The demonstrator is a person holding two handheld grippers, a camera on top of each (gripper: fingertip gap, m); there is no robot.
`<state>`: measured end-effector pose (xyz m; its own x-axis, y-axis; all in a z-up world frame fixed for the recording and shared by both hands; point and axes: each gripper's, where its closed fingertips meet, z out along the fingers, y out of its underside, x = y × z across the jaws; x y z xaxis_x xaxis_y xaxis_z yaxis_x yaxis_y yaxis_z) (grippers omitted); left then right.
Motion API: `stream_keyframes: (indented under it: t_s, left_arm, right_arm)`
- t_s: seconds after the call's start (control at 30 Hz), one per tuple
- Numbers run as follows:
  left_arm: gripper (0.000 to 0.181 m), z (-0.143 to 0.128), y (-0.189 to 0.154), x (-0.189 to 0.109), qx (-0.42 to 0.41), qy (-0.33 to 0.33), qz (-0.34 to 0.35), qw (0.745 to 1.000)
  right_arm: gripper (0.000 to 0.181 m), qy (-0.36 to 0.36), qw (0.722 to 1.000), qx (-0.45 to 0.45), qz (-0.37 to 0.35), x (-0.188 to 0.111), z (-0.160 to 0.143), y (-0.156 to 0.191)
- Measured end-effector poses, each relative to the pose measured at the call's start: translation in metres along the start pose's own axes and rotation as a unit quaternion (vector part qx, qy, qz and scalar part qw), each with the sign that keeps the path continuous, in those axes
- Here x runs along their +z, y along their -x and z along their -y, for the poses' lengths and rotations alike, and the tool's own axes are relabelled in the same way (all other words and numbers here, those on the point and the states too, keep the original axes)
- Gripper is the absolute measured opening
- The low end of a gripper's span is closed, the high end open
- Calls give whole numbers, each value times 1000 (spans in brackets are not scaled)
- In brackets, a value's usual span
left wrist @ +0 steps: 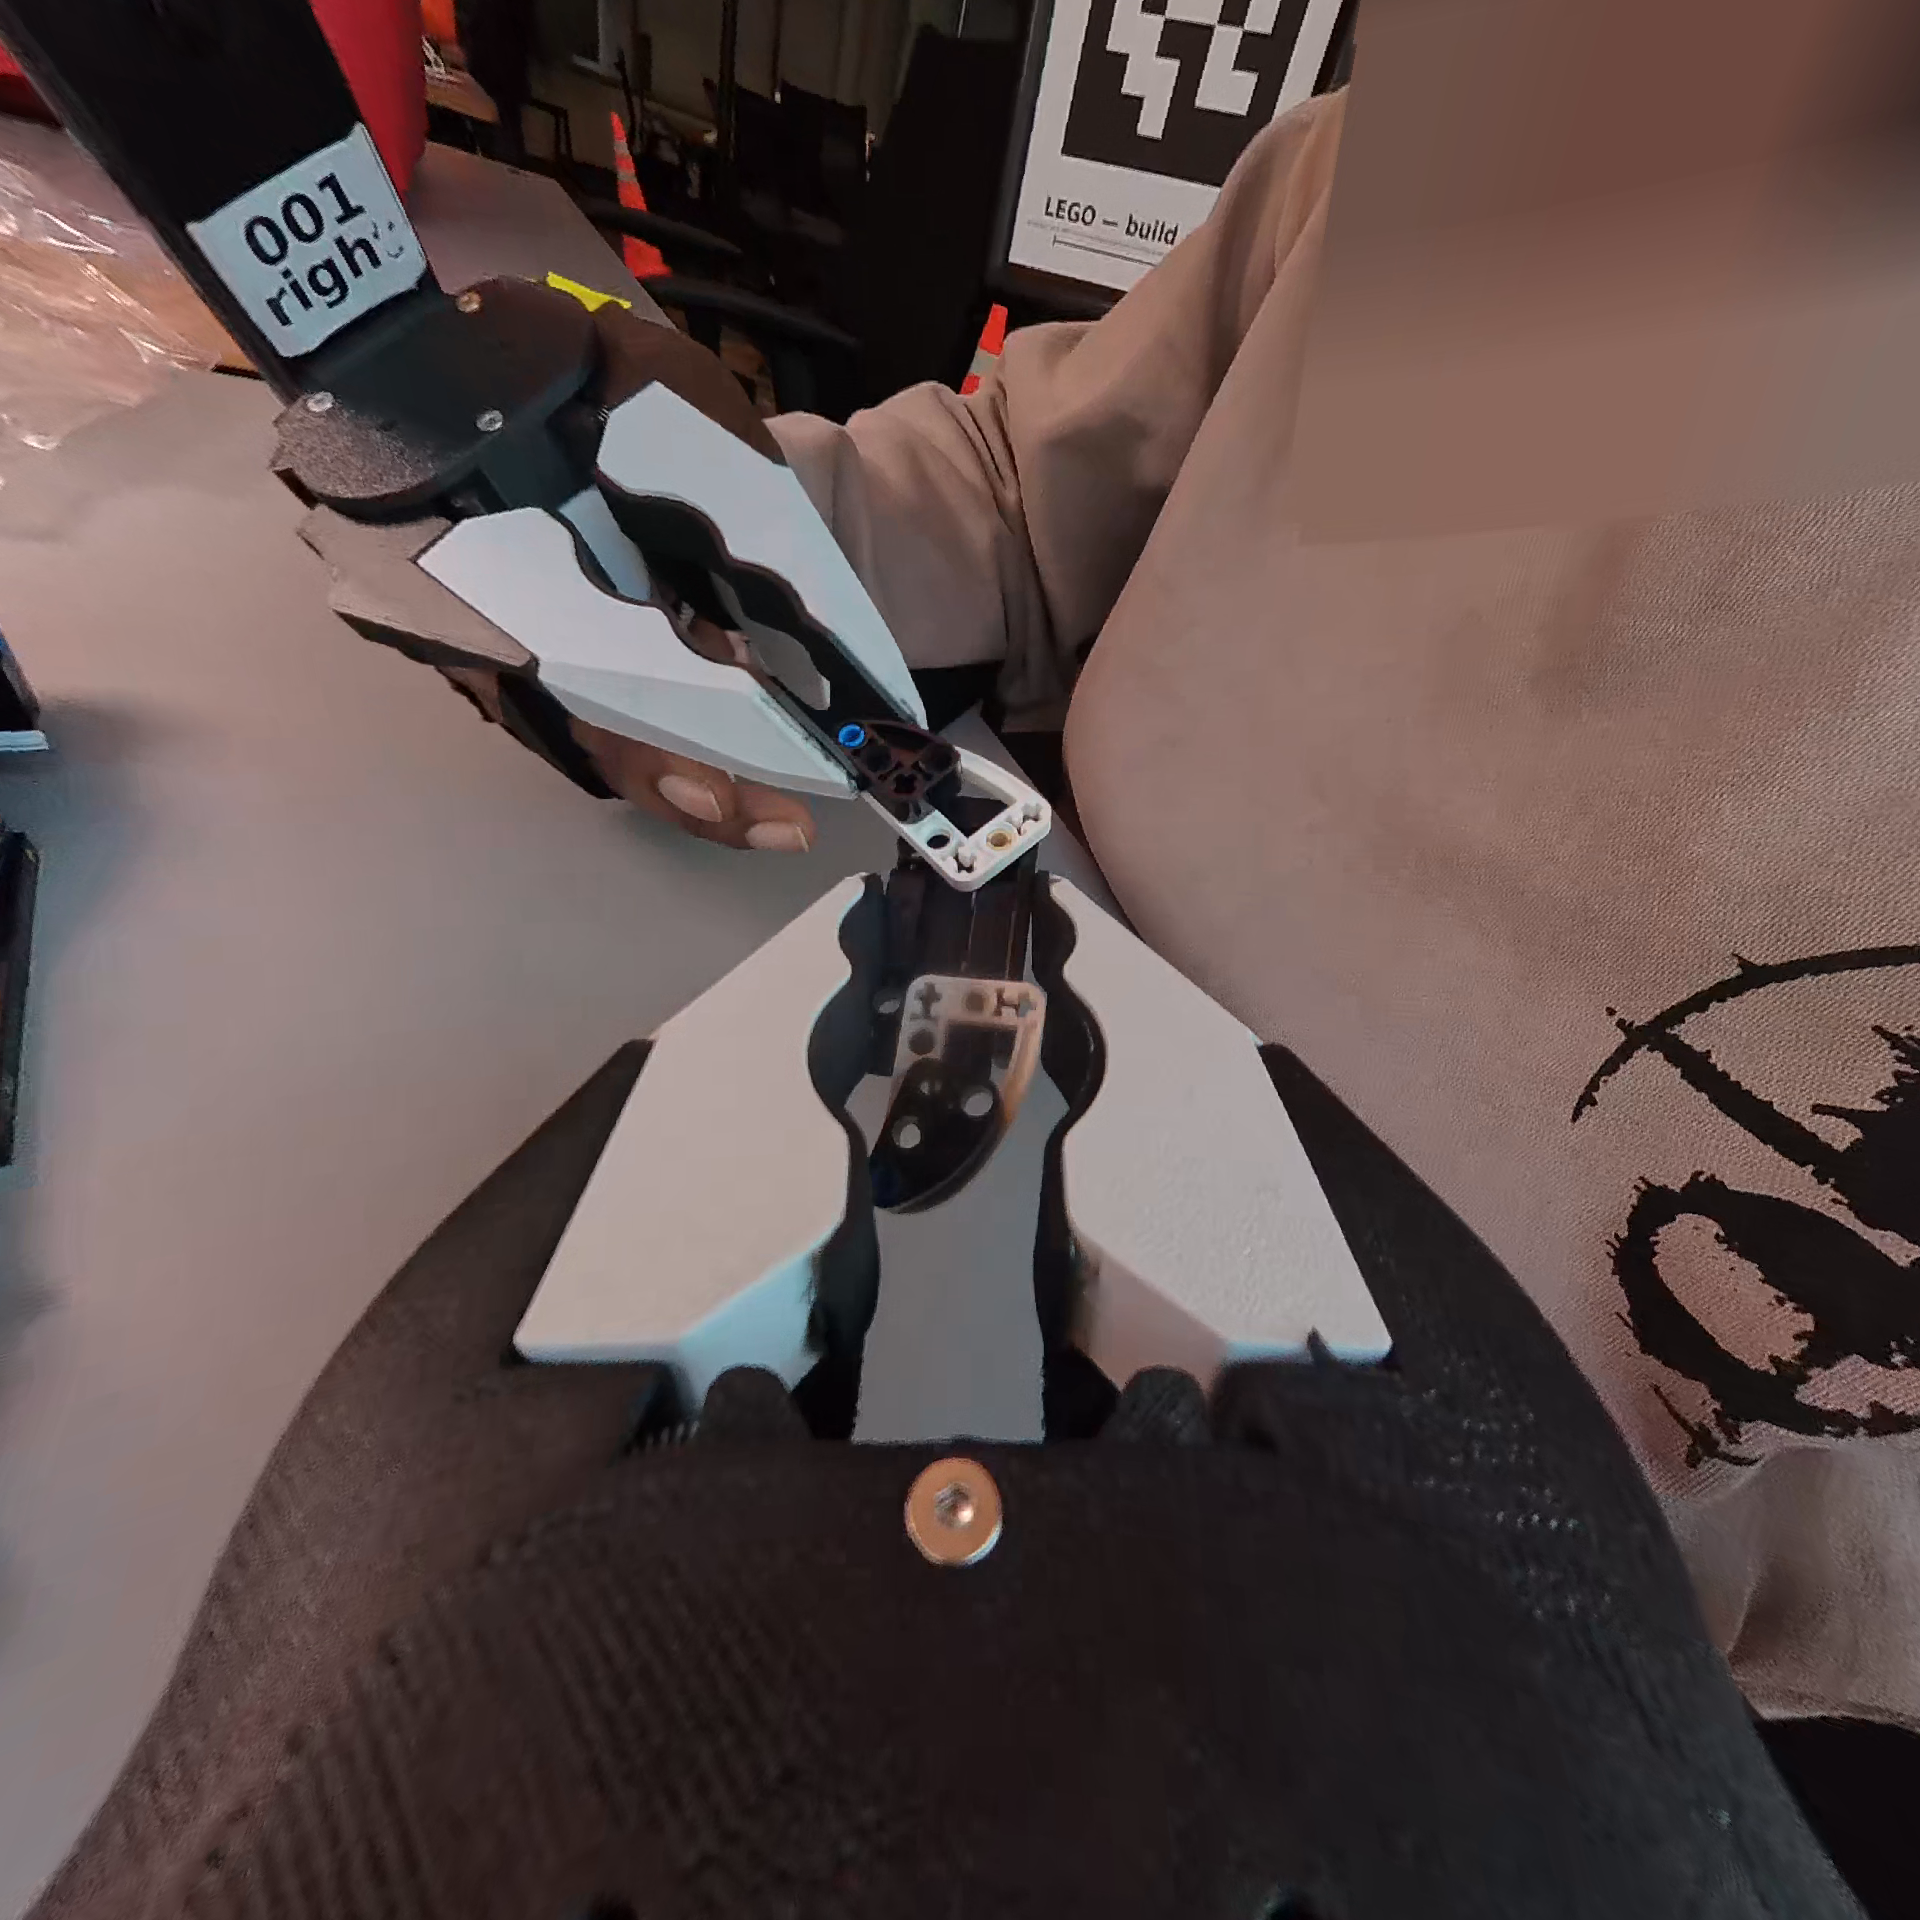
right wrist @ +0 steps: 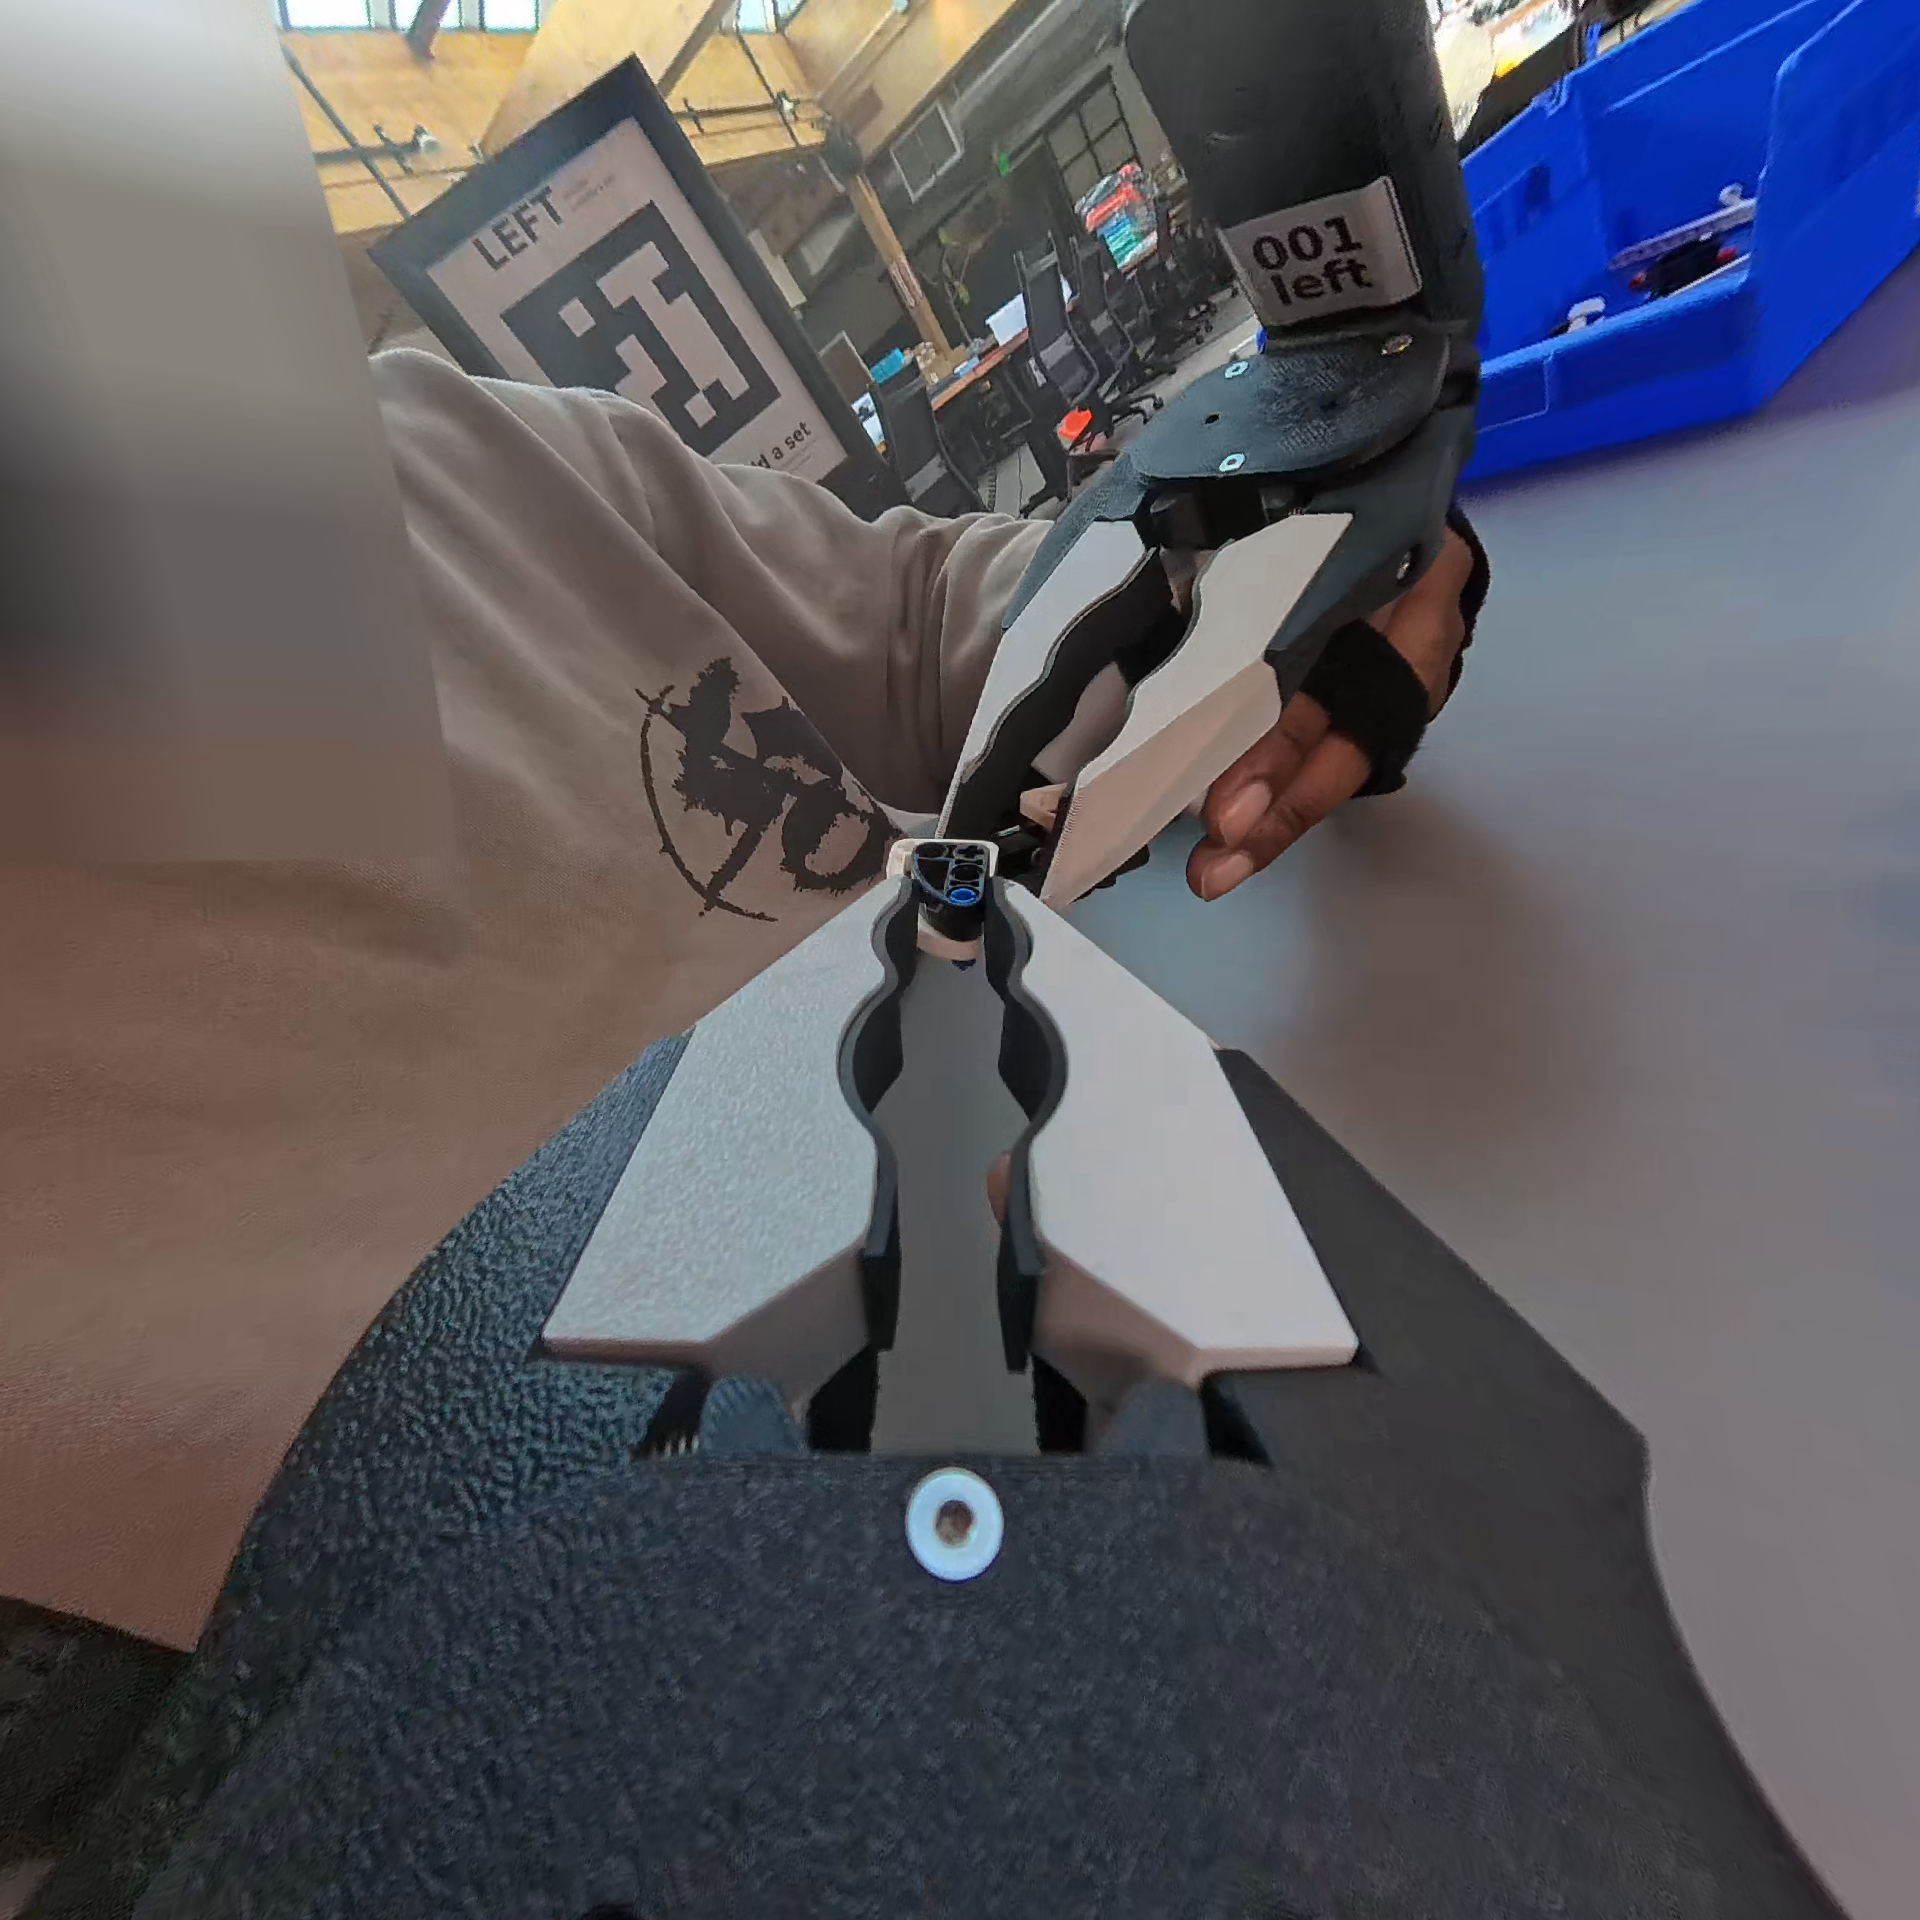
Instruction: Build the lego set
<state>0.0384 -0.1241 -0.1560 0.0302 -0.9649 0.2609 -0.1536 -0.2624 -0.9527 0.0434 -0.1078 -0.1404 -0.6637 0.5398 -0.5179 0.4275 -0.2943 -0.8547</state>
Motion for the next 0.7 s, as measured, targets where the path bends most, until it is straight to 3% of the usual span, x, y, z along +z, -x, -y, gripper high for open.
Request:
stream_keyframes:
  t_s: [0.37, 0.53, 0.7]
  left_arm:
    - [25, 16, 24, -21, 14, -34, 87, 996]
    - [26, 10, 39, -26, 18, -7, 138, 990]
    - [26, 5, 49, -27, 13, 19, 177, 984]
  right_arm:
    - [8, -56, 993, -83, -63, -12, 23, -6]
    - [15, -42, 983, -137, -116, -8, 20, -17]
    - [20, -30, 977, -136, -160, -10, 19, -31]
